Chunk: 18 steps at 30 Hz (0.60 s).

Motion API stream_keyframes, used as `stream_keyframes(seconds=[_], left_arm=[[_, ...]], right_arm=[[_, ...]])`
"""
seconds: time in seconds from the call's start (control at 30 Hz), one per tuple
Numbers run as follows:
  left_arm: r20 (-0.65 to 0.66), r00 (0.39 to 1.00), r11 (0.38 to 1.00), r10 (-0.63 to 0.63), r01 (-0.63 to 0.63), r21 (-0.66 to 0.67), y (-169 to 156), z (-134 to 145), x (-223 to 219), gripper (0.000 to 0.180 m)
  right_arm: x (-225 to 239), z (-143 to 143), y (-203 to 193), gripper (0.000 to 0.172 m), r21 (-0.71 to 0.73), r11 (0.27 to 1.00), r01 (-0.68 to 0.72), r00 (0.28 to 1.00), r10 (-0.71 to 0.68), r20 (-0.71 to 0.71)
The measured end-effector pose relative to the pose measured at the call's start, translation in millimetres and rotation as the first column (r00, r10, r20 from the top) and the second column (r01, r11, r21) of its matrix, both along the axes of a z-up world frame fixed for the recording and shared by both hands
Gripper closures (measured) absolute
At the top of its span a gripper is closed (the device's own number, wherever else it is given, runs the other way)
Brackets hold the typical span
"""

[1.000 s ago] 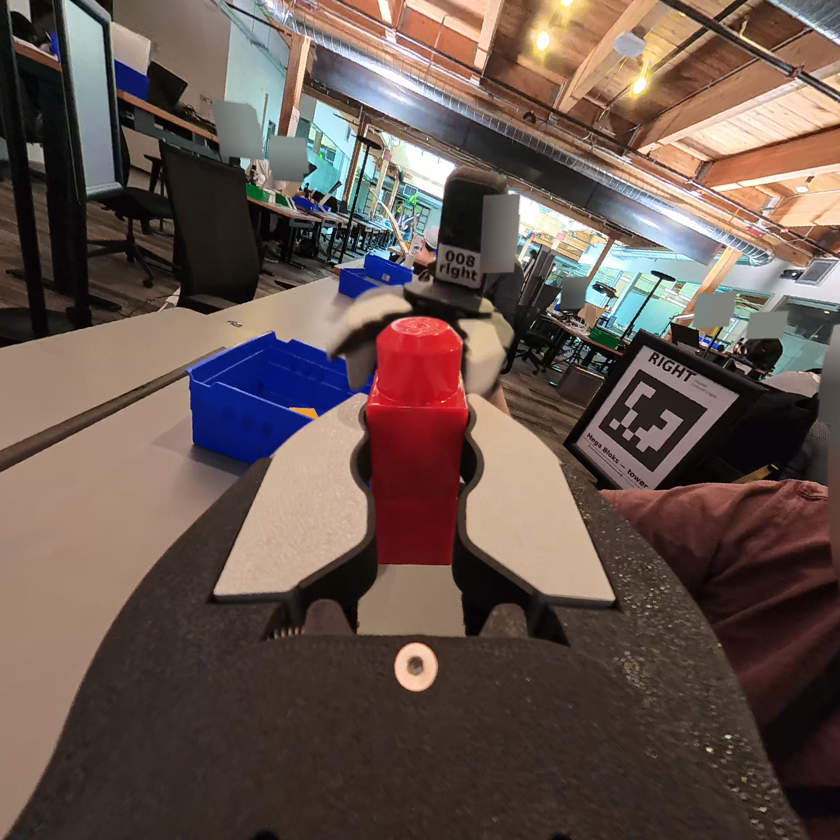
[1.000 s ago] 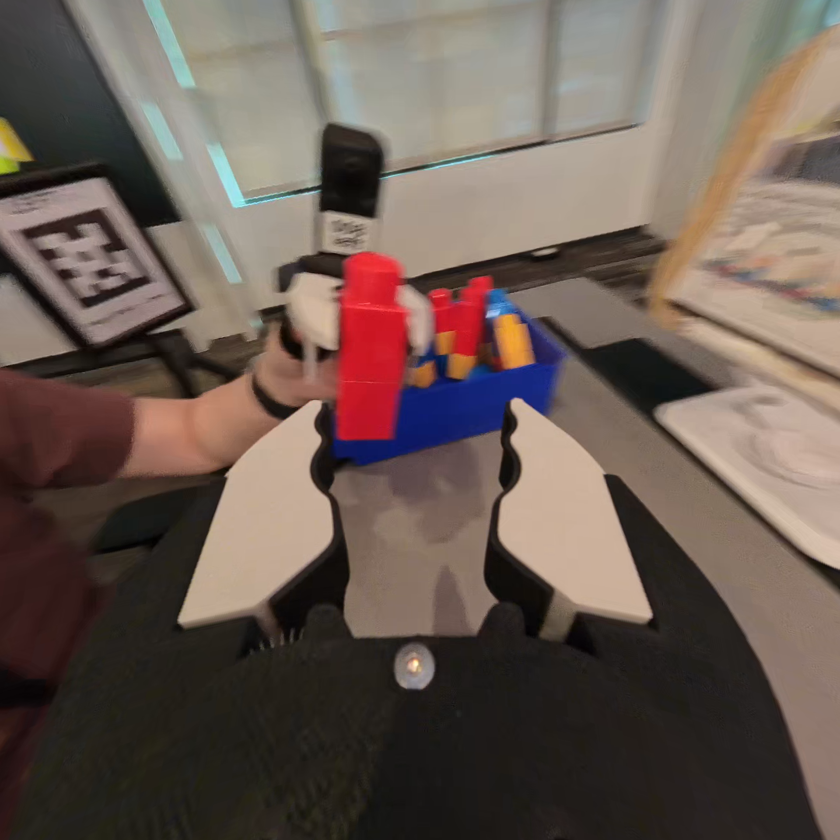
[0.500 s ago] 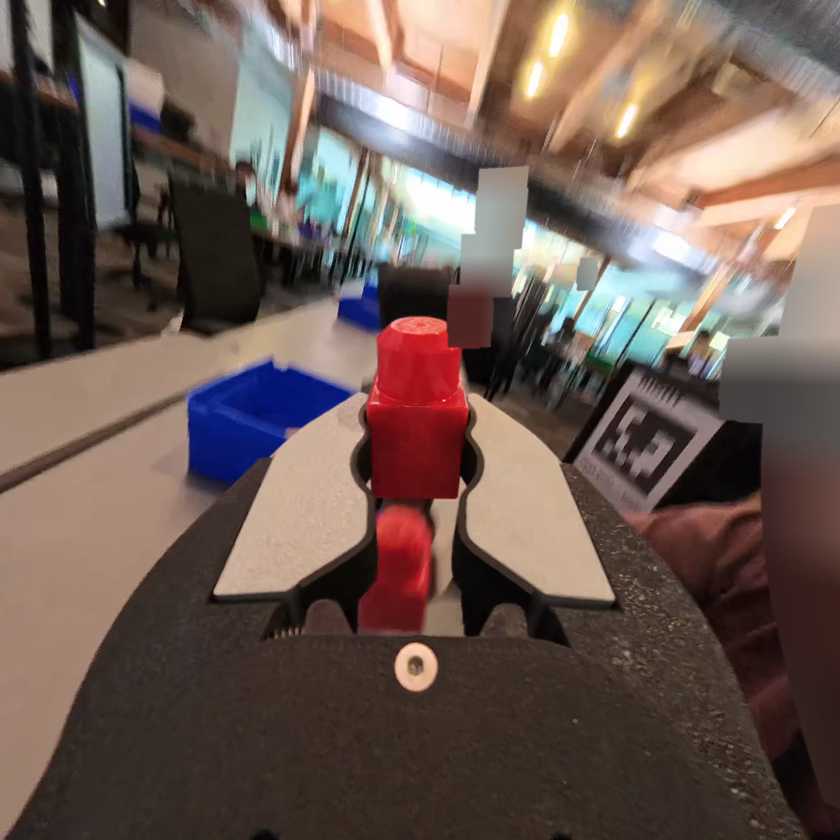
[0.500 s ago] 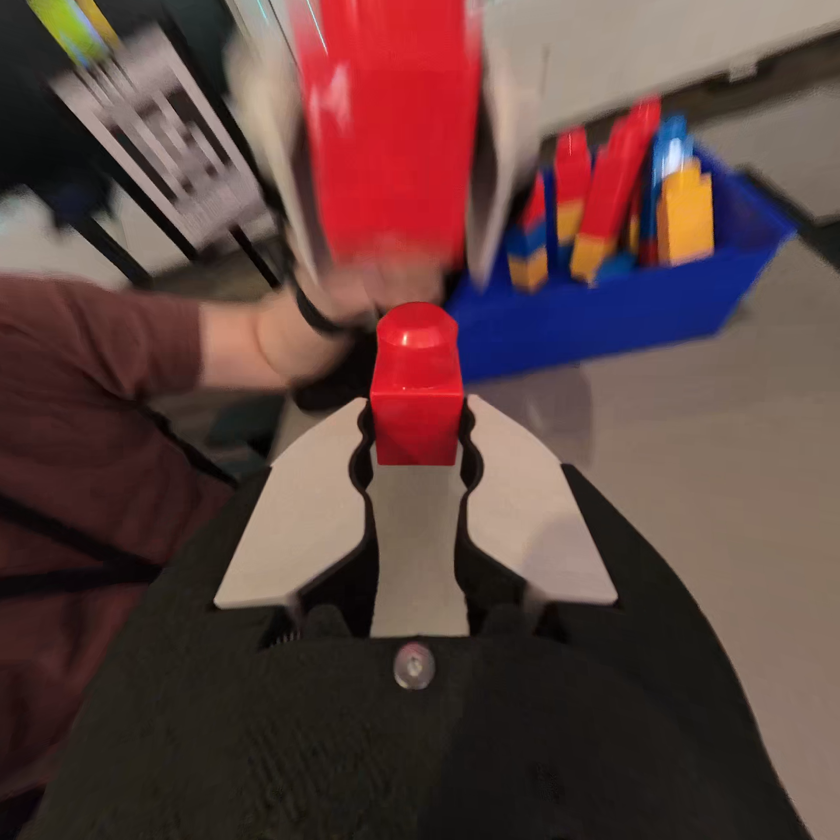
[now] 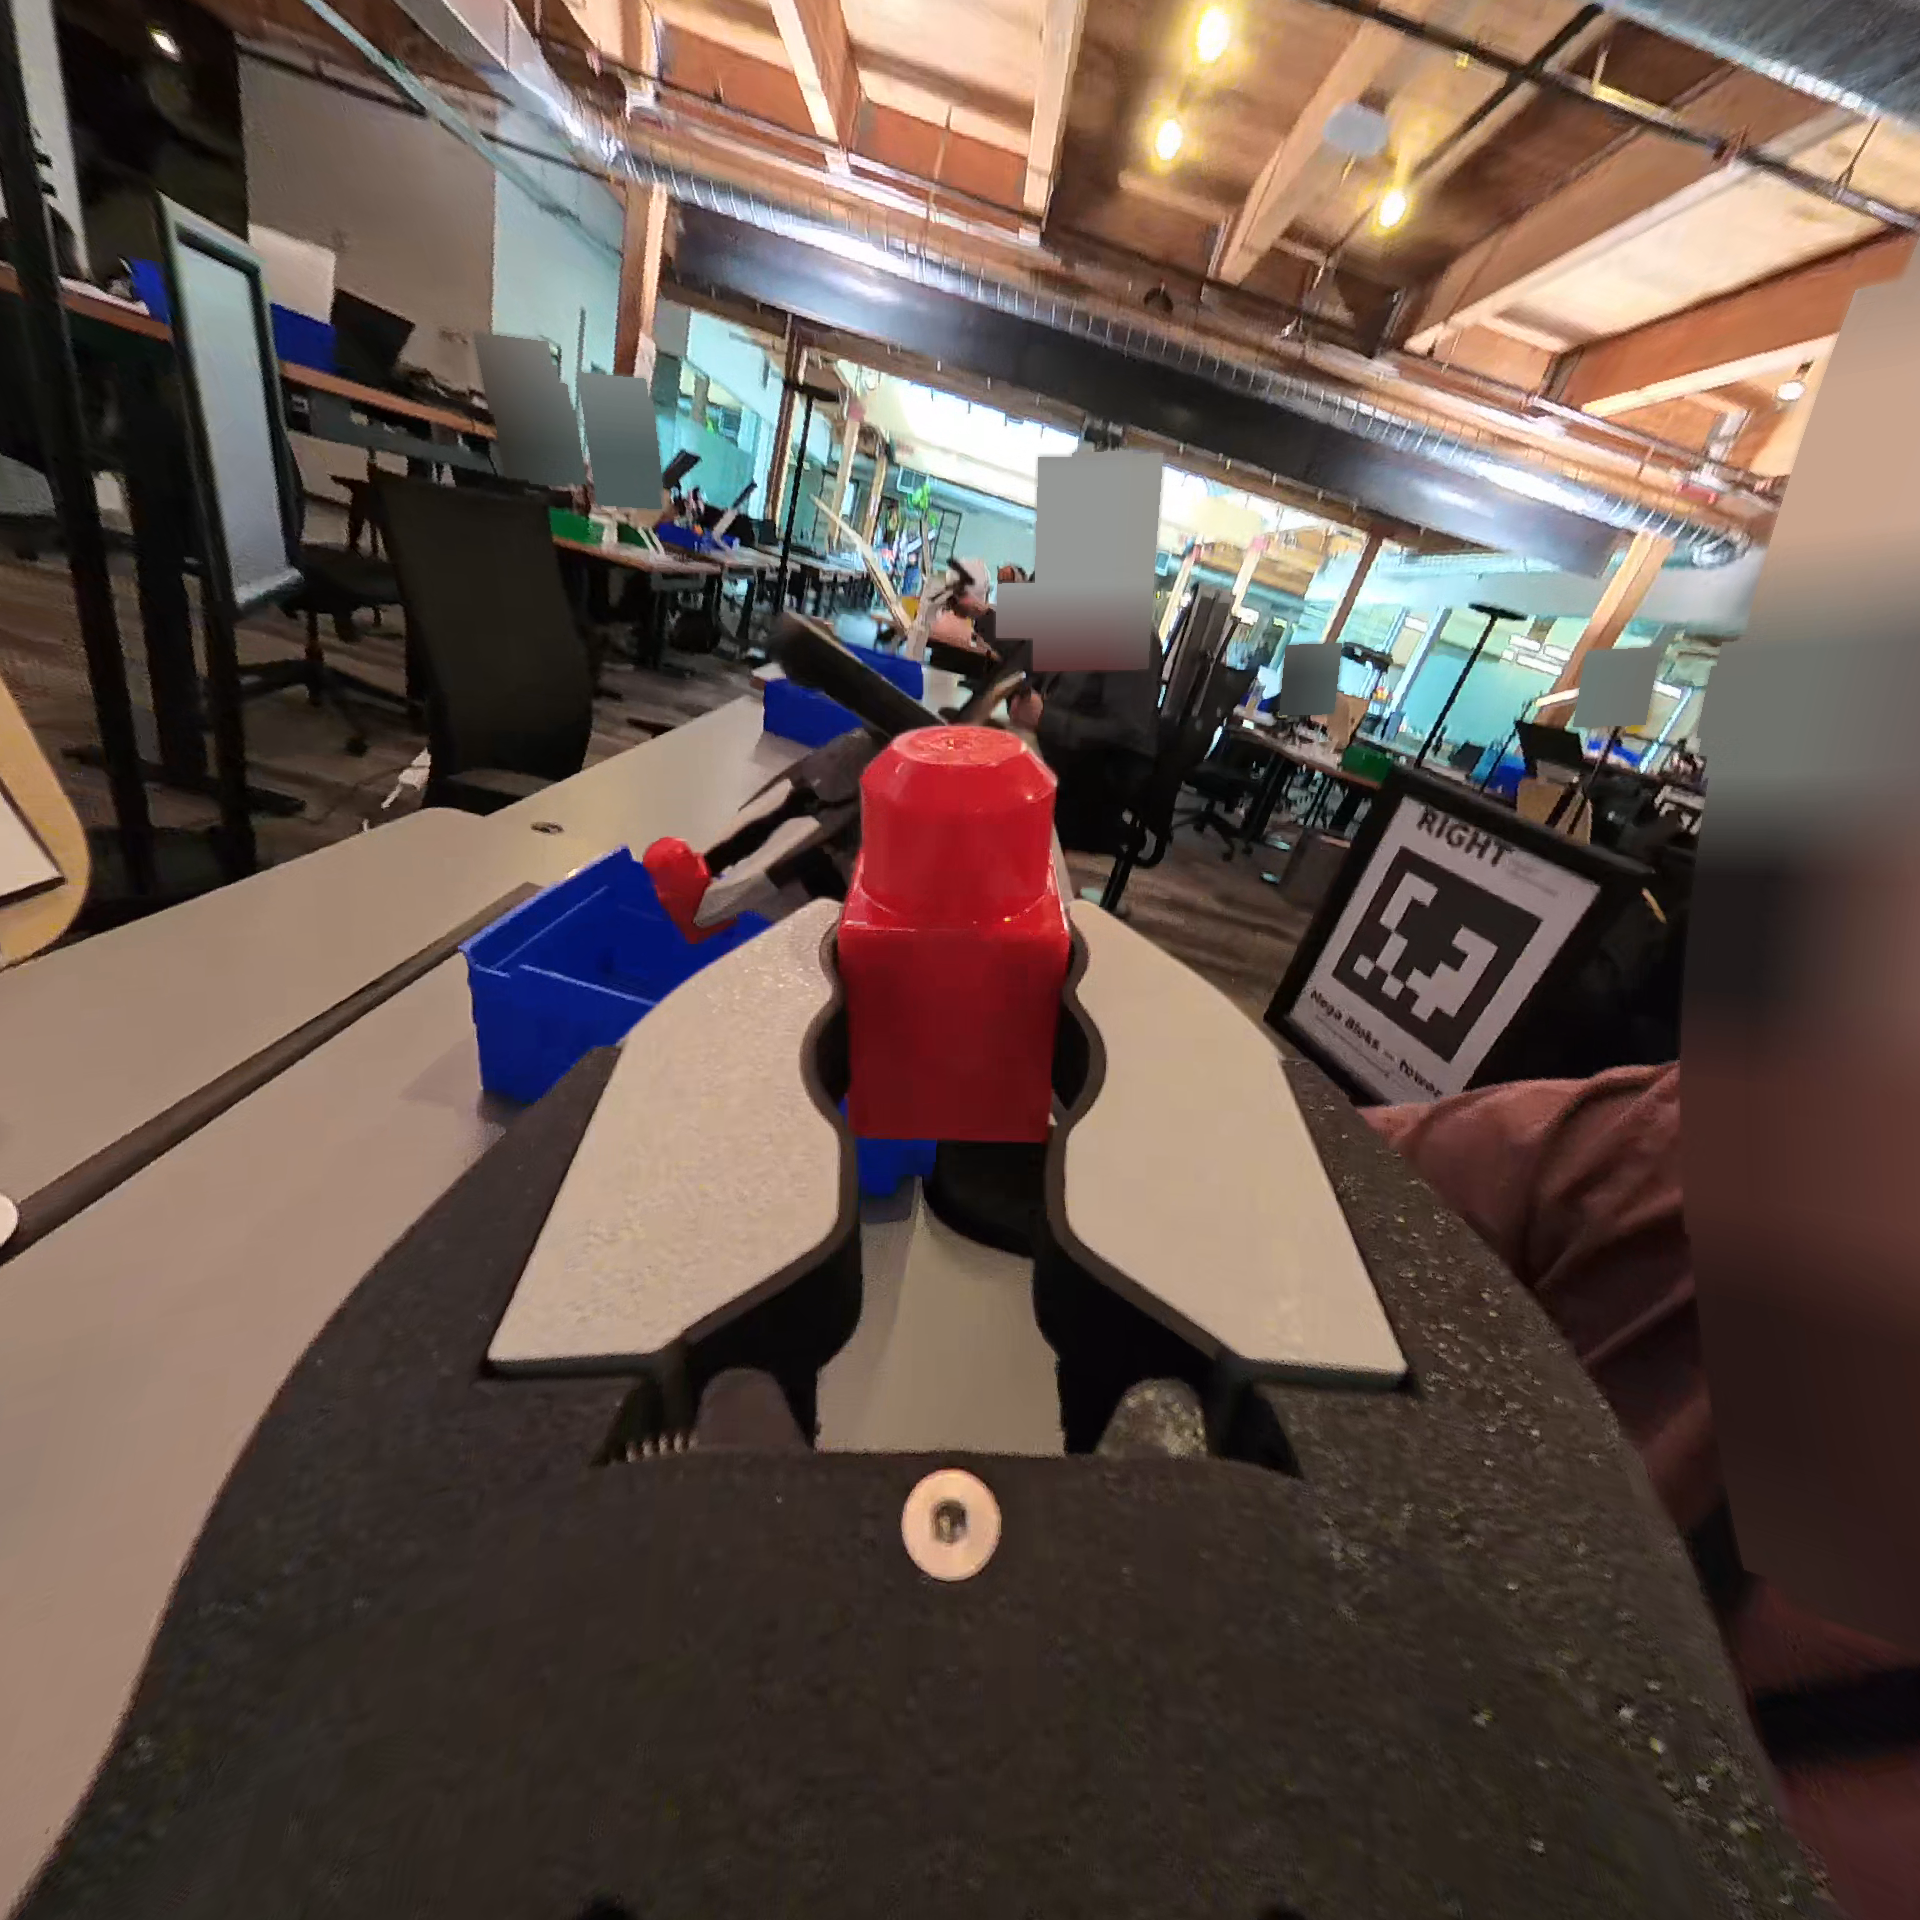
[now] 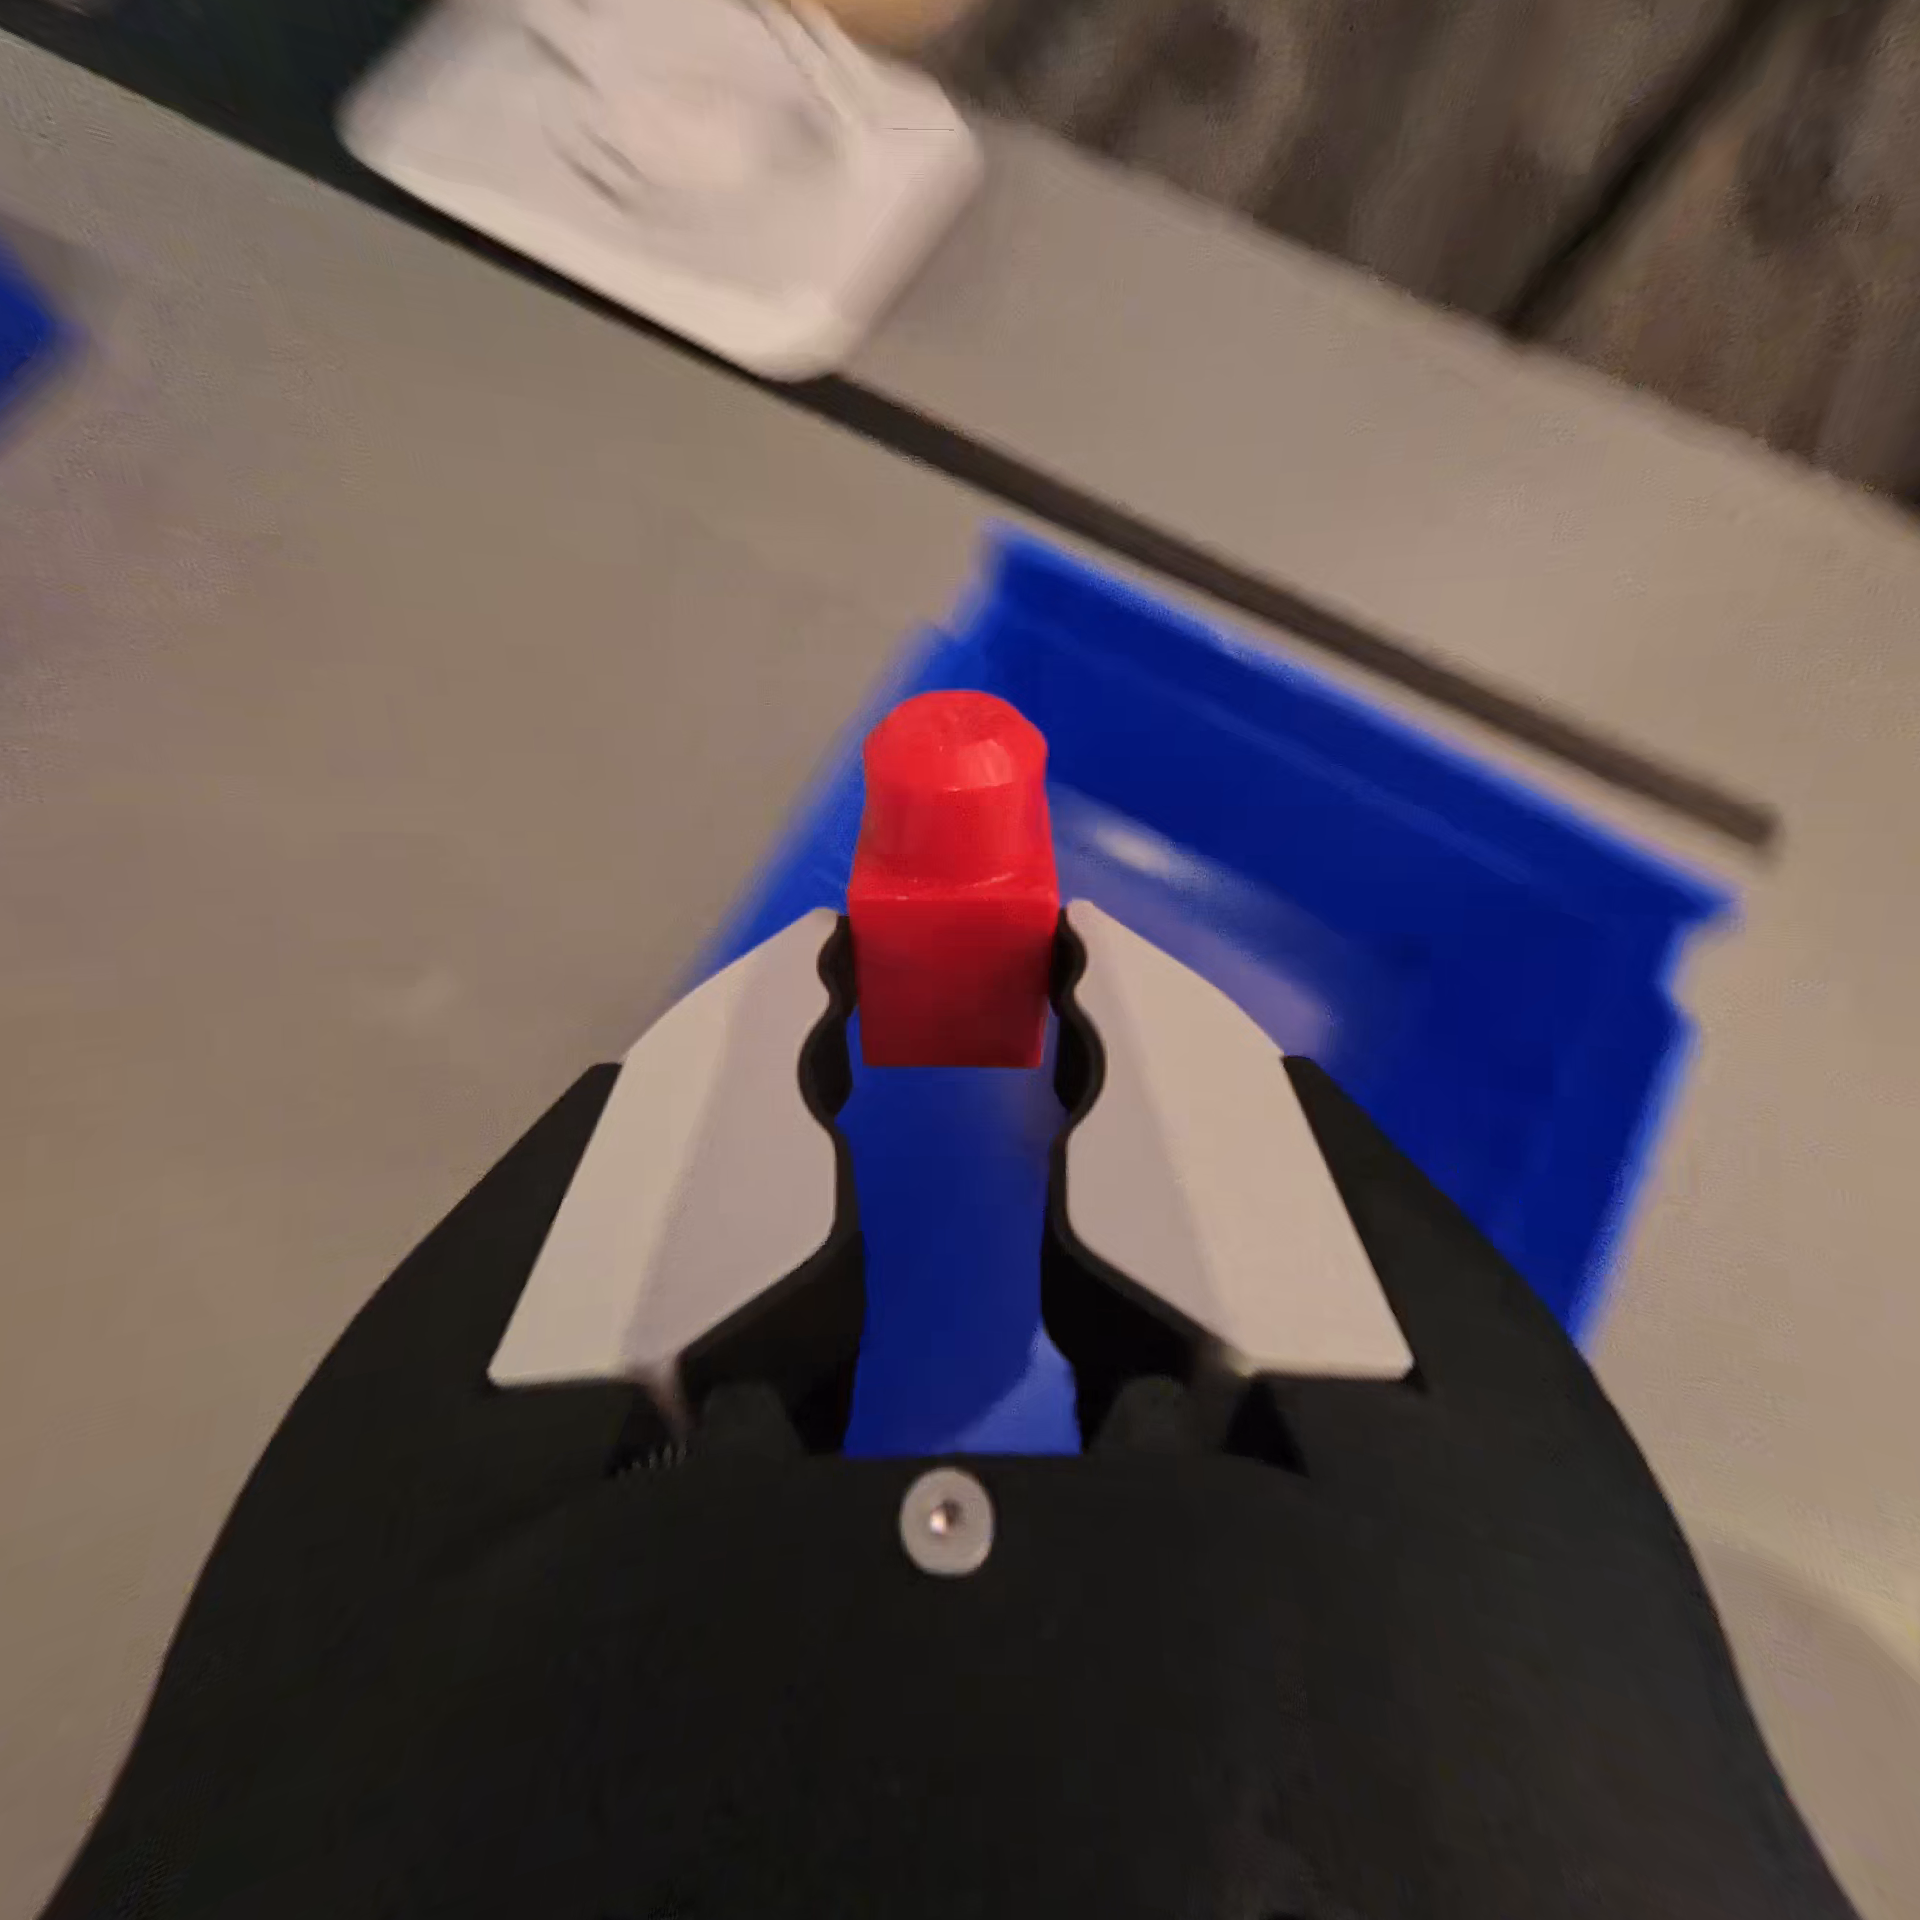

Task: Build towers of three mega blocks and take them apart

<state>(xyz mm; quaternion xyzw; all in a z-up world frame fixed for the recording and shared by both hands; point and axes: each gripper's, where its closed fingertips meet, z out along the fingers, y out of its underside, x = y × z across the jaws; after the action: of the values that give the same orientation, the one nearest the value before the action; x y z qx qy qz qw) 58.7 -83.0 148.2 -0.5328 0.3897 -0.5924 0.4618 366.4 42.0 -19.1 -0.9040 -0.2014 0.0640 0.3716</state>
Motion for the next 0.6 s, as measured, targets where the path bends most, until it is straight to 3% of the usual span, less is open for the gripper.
stream_keyframes(seconds=[0.07,0.13,0.27,0.4,0.53,0.6], left_arm=[[-0.041,0.999,1.0,-0.028,0.028,0.0,-4.5,-7.3,8.8,0.145],[-0.07,0.996,0.999,-0.047,0.047,0.0,-7.6,-13.5,16.3,0.145],[-0.135,0.989,0.998,-0.055,0.055,-0.005,-7.1,-29.8,29.0,0.145],[-0.17,0.983,0.998,-0.063,0.06,-0.022,-5.3,-40.7,36.2,0.145],[-0.206,0.977,0.998,-0.061,0.056,-0.031,-2.7,-51.2,41.5,0.145],[-0.223,0.972,0.997,-0.077,0.069,-0.044,-3.8,-56.3,44.7,0.145]], right_arm=[[44.0,-32.3,3.5,0.134,-0.103,0.989,0.109,0.994,-0.107,0.023],[63.9,-53.6,5.3,0.134,-0.17,0.973,0.156,0.985,-0.165,-0.044],[80.9,-68.0,18.7,0.134,-0.164,0.961,0.221,0.958,-0.246,-0.148],[108.6,-86.7,27.9,0.133,-0.104,0.945,0.309,0.95,-0.301,0.088],[101.7,-110.1,28.7,0.133,-0.187,0.933,0.307,0.95,-0.288,0.122],[105.3,-103.8,29.4,0.125,-0.162,0.93,0.331,0.937,-0.303,0.173]])
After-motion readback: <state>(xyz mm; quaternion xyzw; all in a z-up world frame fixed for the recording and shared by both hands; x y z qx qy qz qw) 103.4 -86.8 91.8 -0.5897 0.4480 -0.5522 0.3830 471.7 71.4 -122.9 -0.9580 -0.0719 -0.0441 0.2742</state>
